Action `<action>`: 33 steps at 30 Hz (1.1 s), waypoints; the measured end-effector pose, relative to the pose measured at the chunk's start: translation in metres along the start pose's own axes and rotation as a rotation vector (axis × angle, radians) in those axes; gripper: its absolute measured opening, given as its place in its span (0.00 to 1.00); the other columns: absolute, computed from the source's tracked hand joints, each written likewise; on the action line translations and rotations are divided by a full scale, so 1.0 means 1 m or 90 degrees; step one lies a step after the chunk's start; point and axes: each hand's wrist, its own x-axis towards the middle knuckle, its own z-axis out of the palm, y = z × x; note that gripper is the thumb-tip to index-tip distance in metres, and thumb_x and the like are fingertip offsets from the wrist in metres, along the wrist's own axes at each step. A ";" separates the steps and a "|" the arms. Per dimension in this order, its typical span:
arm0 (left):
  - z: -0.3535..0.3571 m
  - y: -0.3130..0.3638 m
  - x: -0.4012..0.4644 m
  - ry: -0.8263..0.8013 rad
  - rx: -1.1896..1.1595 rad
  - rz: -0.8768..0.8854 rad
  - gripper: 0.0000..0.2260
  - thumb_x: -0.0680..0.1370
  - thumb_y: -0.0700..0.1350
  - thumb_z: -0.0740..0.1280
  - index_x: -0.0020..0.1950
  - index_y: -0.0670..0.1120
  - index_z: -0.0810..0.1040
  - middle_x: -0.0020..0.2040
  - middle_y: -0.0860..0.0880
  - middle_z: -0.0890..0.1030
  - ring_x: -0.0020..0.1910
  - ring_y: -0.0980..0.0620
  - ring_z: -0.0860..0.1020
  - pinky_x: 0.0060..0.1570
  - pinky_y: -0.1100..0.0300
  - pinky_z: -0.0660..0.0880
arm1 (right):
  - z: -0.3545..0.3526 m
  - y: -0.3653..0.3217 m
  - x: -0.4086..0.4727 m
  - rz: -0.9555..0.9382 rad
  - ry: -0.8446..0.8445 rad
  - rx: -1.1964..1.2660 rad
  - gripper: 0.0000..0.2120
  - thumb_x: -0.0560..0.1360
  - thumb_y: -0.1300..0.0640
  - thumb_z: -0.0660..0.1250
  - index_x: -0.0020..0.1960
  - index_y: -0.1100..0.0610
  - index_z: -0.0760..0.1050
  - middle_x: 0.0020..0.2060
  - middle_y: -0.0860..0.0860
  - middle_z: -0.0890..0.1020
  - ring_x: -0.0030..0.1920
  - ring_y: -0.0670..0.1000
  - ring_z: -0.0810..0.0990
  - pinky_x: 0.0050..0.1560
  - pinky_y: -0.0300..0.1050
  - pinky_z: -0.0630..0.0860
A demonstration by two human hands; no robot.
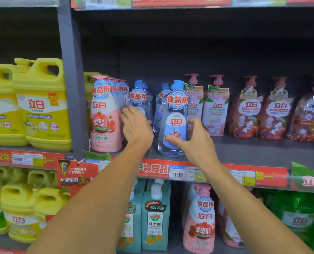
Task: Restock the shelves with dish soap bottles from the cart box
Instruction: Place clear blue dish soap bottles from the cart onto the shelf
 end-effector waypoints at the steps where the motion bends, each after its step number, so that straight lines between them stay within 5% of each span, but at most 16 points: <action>1: 0.003 0.000 0.003 -0.001 0.001 0.000 0.35 0.75 0.50 0.73 0.73 0.37 0.59 0.71 0.38 0.64 0.72 0.40 0.63 0.64 0.52 0.70 | 0.001 0.000 0.001 0.001 0.001 -0.004 0.35 0.65 0.38 0.78 0.64 0.49 0.67 0.57 0.46 0.80 0.56 0.50 0.80 0.55 0.55 0.78; 9: 0.022 -0.004 0.024 0.007 -0.015 -0.011 0.34 0.73 0.49 0.75 0.70 0.36 0.62 0.69 0.37 0.67 0.69 0.39 0.67 0.64 0.50 0.69 | 0.003 0.006 0.002 -0.006 0.001 0.008 0.28 0.67 0.41 0.78 0.57 0.41 0.63 0.55 0.41 0.80 0.53 0.46 0.80 0.49 0.47 0.75; 26: 0.043 -0.003 0.036 0.022 -0.018 -0.017 0.36 0.74 0.50 0.74 0.74 0.38 0.60 0.73 0.37 0.64 0.73 0.38 0.62 0.65 0.47 0.69 | 0.008 0.014 0.005 0.000 0.017 0.008 0.28 0.66 0.39 0.78 0.56 0.43 0.66 0.54 0.42 0.81 0.53 0.46 0.81 0.49 0.51 0.80; 33: 0.027 -0.009 0.036 -0.078 0.023 0.046 0.38 0.75 0.49 0.73 0.75 0.34 0.57 0.73 0.33 0.62 0.73 0.35 0.62 0.70 0.47 0.63 | 0.008 0.013 0.005 0.002 0.010 0.004 0.27 0.66 0.39 0.78 0.55 0.44 0.65 0.54 0.43 0.81 0.53 0.47 0.81 0.51 0.54 0.79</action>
